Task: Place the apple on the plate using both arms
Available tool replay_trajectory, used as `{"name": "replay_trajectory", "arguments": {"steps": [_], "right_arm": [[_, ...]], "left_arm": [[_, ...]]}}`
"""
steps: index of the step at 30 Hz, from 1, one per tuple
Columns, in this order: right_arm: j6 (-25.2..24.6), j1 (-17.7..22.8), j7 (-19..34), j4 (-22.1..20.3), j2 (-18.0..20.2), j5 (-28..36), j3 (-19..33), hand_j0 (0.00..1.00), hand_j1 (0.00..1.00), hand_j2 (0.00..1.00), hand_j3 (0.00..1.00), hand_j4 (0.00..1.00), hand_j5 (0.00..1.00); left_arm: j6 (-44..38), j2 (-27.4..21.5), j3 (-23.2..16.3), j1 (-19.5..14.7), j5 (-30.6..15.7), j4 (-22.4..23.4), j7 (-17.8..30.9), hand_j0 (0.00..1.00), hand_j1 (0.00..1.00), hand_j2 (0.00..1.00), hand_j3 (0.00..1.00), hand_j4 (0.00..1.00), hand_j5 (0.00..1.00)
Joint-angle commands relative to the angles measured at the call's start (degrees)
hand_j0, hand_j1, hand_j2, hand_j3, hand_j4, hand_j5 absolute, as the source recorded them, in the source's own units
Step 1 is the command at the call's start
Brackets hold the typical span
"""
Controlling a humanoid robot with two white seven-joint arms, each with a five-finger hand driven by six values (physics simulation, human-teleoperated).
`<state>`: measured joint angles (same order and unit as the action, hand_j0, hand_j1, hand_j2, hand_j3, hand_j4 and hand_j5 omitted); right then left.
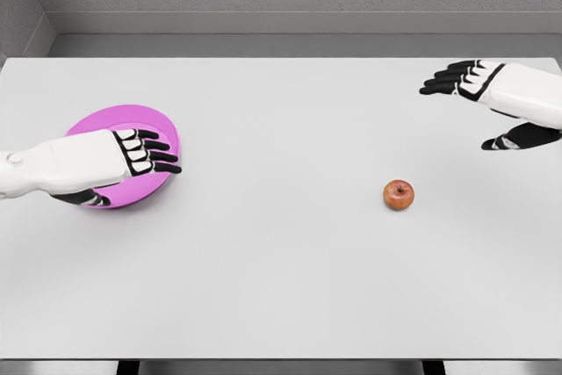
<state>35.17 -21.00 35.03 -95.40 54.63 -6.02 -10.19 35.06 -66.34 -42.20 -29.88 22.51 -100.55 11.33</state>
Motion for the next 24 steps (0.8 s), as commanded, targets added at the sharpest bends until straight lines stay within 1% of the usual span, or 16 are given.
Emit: {"name": "replay_trajectory", "arguments": {"steps": [1,5,7,8,9,11,12,13,16,18,22,24], "right_arm": [[-0.2,0.0,0.0,0.0,0.3,0.3,-0.1,1.00,1.00,1.00,1.00,1.00,1.00],[-0.2,-0.2,0.0,0.0,0.3,0.3,-0.1,1.00,1.00,1.00,1.00,1.00,1.00],[-0.2,0.3,0.0,0.1,0.0,0.5,-0.1,1.00,1.00,1.00,1.00,1.00,1.00],[-0.2,1.3,0.0,0.1,-0.1,0.6,-0.3,1.00,1.00,1.00,1.00,1.00,1.00],[-0.2,3.9,0.0,0.1,-0.5,0.9,-0.5,1.00,1.00,1.00,1.00,1.00,1.00],[-0.2,5.4,0.0,0.2,-1.6,2.1,-3.6,1.00,1.00,1.00,1.00,1.00,1.00],[-0.2,5.9,0.0,0.4,-1.4,4.4,-6.1,1.00,1.00,1.00,1.00,1.00,1.00],[-0.2,5.9,0.0,0.3,-1.3,6.4,-7.8,1.00,1.00,1.00,1.00,1.00,1.00],[-0.2,5.9,0.0,0.2,-1.3,6.7,-8.2,1.00,1.00,1.00,1.00,1.00,1.00],[-0.2,5.6,0.0,0.4,-1.1,8.6,-10.2,1.00,1.00,1.00,1.00,1.00,1.00],[-0.2,5.5,0.0,0.8,-1.1,8.7,-10.8,1.00,1.00,1.00,1.00,1.00,1.00],[-0.2,5.3,0.0,1.0,-1.1,8.7,-12.0,1.00,1.00,1.00,1.00,1.00,1.00]], "left_arm": [[-0.1,0.0,-0.1,0.0,-0.4,0.0,0.0,1.00,1.00,1.00,1.00,1.00,1.00],[-0.1,0.1,-0.1,0.0,-0.4,-0.1,0.0,1.00,1.00,1.00,1.00,1.00,1.00],[-0.1,0.1,-0.1,0.0,-0.4,-0.1,0.0,1.00,1.00,1.00,1.00,1.00,1.00],[-0.1,0.1,-0.2,0.0,-0.4,0.0,0.0,1.00,1.00,1.00,1.00,1.00,1.00],[-0.1,0.1,-0.2,0.0,-0.4,0.0,0.0,1.00,1.00,1.00,1.00,1.00,1.00],[-0.1,0.1,-0.2,0.0,-0.4,-0.1,0.0,1.00,1.00,1.00,1.00,1.00,1.00],[-0.1,0.1,-0.2,0.0,-0.4,0.0,0.0,1.00,1.00,1.00,1.00,1.00,1.00],[-0.1,0.1,-0.1,0.0,-0.4,-0.1,0.0,1.00,1.00,1.00,1.00,1.00,1.00],[-0.1,0.1,-0.1,0.0,-0.4,0.0,0.0,1.00,1.00,1.00,1.00,1.00,1.00],[-0.1,0.1,-0.2,0.0,-0.4,0.0,0.0,1.00,1.00,1.00,1.00,1.00,1.00],[-0.1,0.1,-0.2,0.0,-0.4,0.0,0.0,1.00,1.00,1.00,1.00,1.00,1.00],[-0.1,0.1,-0.2,0.0,-0.4,0.0,0.0,1.00,1.00,1.00,1.00,1.00,1.00]]}}
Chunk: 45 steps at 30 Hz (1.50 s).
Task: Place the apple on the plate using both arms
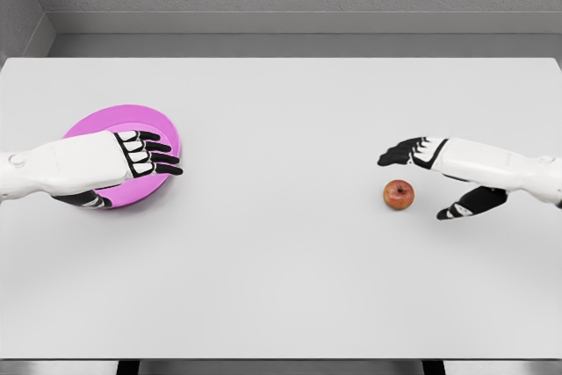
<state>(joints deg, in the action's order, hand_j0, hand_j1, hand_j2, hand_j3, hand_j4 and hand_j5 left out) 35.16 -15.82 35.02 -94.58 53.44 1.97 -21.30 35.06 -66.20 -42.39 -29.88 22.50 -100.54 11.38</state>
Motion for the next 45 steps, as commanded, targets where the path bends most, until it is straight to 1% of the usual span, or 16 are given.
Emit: {"name": "replay_trajectory", "arguments": {"steps": [1,3,5,8,10,13,18,21,26,30,33,35,45], "right_arm": [[-0.2,0.0,0.0,0.2,0.0,0.7,-1.3,1.00,1.00,1.00,1.00,1.00,1.00],[-0.2,0.0,0.0,0.6,0.0,0.7,-2.1,1.00,1.00,1.00,1.00,1.00,1.00],[-0.2,-1.0,0.0,1.9,-0.2,0.7,-3.6,1.00,1.00,1.00,1.00,1.00,1.00],[-0.2,-1.1,0.0,2.5,-0.5,0.6,-3.7,1.00,1.00,1.00,1.00,1.00,1.00],[-0.2,-1.2,0.0,4.6,-1.1,0.6,-3.8,1.00,1.00,1.00,1.00,1.00,1.00],[-0.2,-2.0,0.0,5.7,-1.5,0.5,-3.8,1.00,1.00,1.00,1.00,1.00,1.00],[-0.2,-2.3,0.0,6.7,-4.1,0.5,-4.2,1.00,1.00,1.00,1.00,1.00,1.00],[-0.2,-3.6,0.0,9.1,-5.5,0.5,-5.5,1.00,1.00,1.00,1.00,1.00,1.00],[-0.2,-3.9,0.0,9.2,-5.9,0.5,-5.9,1.00,1.00,1.00,1.00,1.00,1.00],[-0.2,-4.0,0.0,11.2,-6.3,0.5,-6.6,1.00,1.00,1.00,1.00,1.00,1.00],[-0.2,-4.0,0.0,11.6,-6.9,0.5,-6.7,1.00,1.00,1.00,1.00,1.00,1.00],[-0.2,-4.0,0.0,12.1,-7.0,0.5,-6.7,1.00,1.00,1.00,1.00,1.00,1.00],[-0.2,-4.6,0.0,14.1,-7.7,0.1,-6.7,1.00,1.00,1.00,1.00,1.00,1.00]], "left_arm": [[-0.1,-0.1,0.0,0.0,-0.4,0.0,0.0,1.00,1.00,1.00,1.00,1.00,1.00],[-0.1,-0.1,0.1,0.0,-0.4,0.0,0.0,1.00,1.00,1.00,1.00,1.00,1.00],[-0.1,-0.1,0.0,0.0,-0.3,0.1,0.0,1.00,1.00,1.00,1.00,1.00,1.00],[-0.1,0.0,0.0,0.0,-0.2,0.1,0.0,1.00,1.00,1.00,1.00,1.00,1.00],[-0.1,0.2,0.0,0.1,-0.3,0.1,1.5,1.00,1.00,1.00,1.00,1.00,1.00],[-0.1,0.2,0.0,0.1,-0.3,0.1,1.5,1.00,1.00,1.00,1.00,1.00,1.00],[-0.1,0.3,0.0,0.1,-0.3,0.1,1.6,1.00,1.00,1.00,1.00,1.00,1.00],[-0.1,0.4,0.0,0.1,-0.3,0.1,1.6,1.00,1.00,1.00,1.00,1.00,1.00],[-0.1,0.8,-0.4,-0.1,-0.2,0.1,1.7,1.00,1.00,1.00,1.00,1.00,1.00],[-0.1,0.8,-0.7,-0.1,-0.2,0.1,1.7,1.00,1.00,1.00,1.00,1.00,1.00],[-0.1,0.9,-0.7,-0.2,-0.2,0.2,2.2,1.00,1.00,1.00,1.00,1.00,1.00],[-0.1,2.0,-0.7,-0.2,-0.2,0.4,3.2,1.00,1.00,1.00,1.00,1.00,1.00],[-0.1,2.3,-0.7,-0.2,-0.2,0.6,3.3,1.00,1.00,1.00,1.00,1.00,1.00]]}}
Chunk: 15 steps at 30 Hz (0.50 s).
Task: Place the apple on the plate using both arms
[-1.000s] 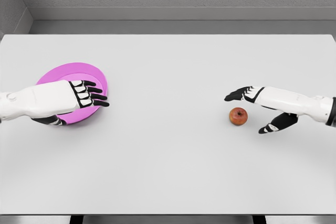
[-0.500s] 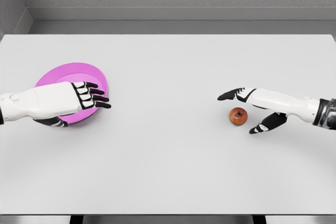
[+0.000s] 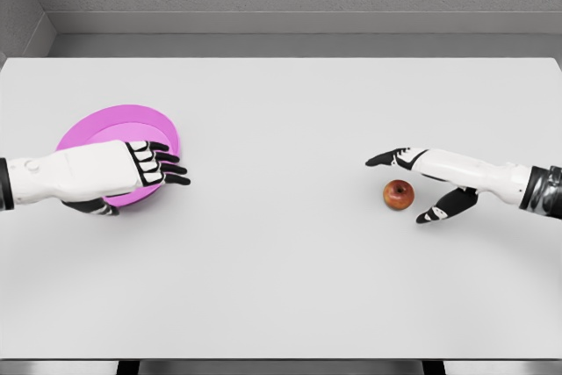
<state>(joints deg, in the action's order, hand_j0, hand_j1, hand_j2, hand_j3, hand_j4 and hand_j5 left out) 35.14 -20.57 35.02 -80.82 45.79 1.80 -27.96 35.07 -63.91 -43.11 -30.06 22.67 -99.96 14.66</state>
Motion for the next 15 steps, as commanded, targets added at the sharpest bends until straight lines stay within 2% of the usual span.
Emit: {"name": "replay_trajectory", "arguments": {"steps": [1,8,15], "right_arm": [[-0.1,-0.1,0.0,1.2,-0.5,0.1,-0.1,1.00,1.00,1.00,1.00,1.00,1.00],[-0.1,-0.8,0.0,3.0,-1.9,0.0,-1.0,1.00,1.00,1.00,1.00,1.00,1.00],[-0.1,-1.1,0.0,3.1,-1.9,-0.1,-1.4,1.00,1.00,1.00,1.00,1.00,1.00]], "left_arm": [[-0.1,0.0,0.0,0.0,-0.3,0.0,0.0,1.00,1.00,1.00,1.00,1.00,1.00],[-0.1,0.0,0.0,-0.1,-0.3,0.0,0.0,1.00,1.00,1.00,1.00,1.00,1.00],[-0.1,0.0,0.0,-0.1,-0.3,0.0,0.0,1.00,1.00,1.00,1.00,1.00,1.00]]}}
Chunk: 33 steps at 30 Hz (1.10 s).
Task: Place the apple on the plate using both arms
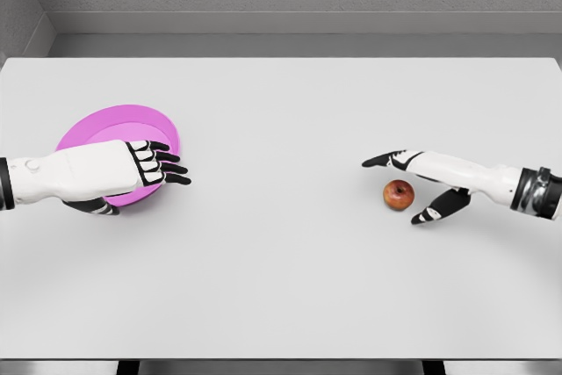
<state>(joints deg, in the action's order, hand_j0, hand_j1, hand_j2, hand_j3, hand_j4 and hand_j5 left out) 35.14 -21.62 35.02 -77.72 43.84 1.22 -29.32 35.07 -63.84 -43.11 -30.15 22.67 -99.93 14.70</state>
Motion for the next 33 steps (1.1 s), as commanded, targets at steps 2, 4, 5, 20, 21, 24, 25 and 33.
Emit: {"name": "replay_trajectory", "arguments": {"steps": [2,4,5,20,21,24,25,33], "right_arm": [[-0.1,-0.1,0.0,0.0,0.0,0.4,0.0,1.00,1.00,1.00,1.00,1.00,1.00],[-0.1,-0.1,0.0,0.2,0.0,-0.2,0.0,1.00,1.00,1.00,1.00,1.00,1.00],[-0.1,-0.2,0.0,0.3,-0.1,-1.1,0.0,1.00,1.00,1.00,1.00,1.00,1.00],[-0.1,-0.6,0.0,0.8,-0.5,-2.2,0.0,0.91,0.91,0.91,0.91,0.91,0.91],[-0.1,-0.7,0.0,0.9,-0.6,-2.3,0.1,0.89,0.89,0.89,0.89,0.89,0.89],[-0.1,-0.7,0.0,0.9,-0.6,-2.3,0.1,0.88,0.88,0.88,0.88,0.88,0.88],[-0.1,-0.7,0.0,0.9,-0.6,-2.2,0.1,0.88,0.88,0.88,0.88,0.88,0.88],[-0.1,-0.7,0.0,0.9,-0.6,-2.3,0.1,0.84,0.84,0.84,0.84,0.84,0.84]], "left_arm": [[-0.1,-0.1,0.0,0.0,-0.3,0.0,0.0,1.00,1.00,1.00,1.00,1.00,1.00],[-0.1,-0.1,0.0,0.0,-0.3,0.0,0.0,1.00,1.00,1.00,1.00,1.00,1.00],[-0.1,-0.1,0.0,0.0,-0.3,0.0,0.0,1.00,1.00,1.00,1.00,1.00,1.00],[-0.1,0.0,0.0,0.1,-0.3,0.0,0.1,1.00,1.00,1.00,1.00,1.00,1.00],[-0.1,0.0,0.0,0.0,-0.3,0.0,0.1,1.00,1.00,1.00,1.00,1.00,1.00],[-0.1,0.0,0.0,0.1,-0.3,0.1,0.1,1.00,1.00,1.00,1.00,1.00,1.00],[-0.1,0.0,0.0,0.1,-0.3,0.1,0.1,1.00,1.00,1.00,1.00,1.00,1.00],[-0.1,0.3,0.0,0.1,-0.3,0.1,0.8,1.00,1.00,1.00,1.00,1.00,1.00]]}}
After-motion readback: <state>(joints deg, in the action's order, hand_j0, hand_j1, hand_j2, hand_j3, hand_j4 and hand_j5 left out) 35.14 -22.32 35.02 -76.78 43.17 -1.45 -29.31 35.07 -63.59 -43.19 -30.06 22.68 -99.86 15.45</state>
